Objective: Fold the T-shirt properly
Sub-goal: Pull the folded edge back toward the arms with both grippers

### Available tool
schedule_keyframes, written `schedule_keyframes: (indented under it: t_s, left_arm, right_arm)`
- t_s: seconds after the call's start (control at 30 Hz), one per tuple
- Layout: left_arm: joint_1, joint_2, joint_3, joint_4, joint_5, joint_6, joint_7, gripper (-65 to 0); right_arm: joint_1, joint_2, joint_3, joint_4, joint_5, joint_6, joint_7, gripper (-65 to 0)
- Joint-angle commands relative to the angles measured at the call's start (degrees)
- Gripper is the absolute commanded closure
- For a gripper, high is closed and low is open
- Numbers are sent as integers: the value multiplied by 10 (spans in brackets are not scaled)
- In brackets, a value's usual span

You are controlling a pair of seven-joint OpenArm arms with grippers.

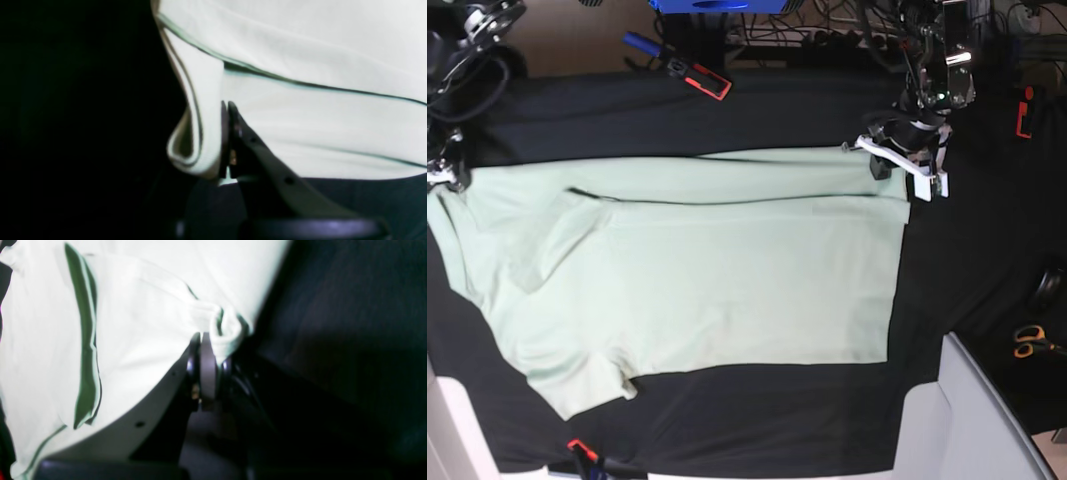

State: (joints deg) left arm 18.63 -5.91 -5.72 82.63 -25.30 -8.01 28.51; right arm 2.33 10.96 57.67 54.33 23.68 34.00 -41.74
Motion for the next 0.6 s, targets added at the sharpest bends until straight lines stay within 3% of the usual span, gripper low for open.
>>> schedule_keyframes:
  t_s: [0.0, 0.27, 0.43, 0.57]
  left_arm:
    - [7, -14, -5, 15, 6, 5, -12, 0]
    - [64, -31, -5, 52, 6, 5, -14, 0]
    - [91, -42, -5, 56, 6, 5, -15, 0]
    - [103, -42, -5, 58, 6, 5, -15, 0]
  right_arm:
    - [0, 12, 2, 24, 8, 2, 5, -1]
    - [-47, -6, 3, 83, 14, 2, -16, -1]
    - [-100, -8, 13, 81, 87, 2, -16, -1]
    - [-127, -8, 13, 81, 105, 2, -16, -1]
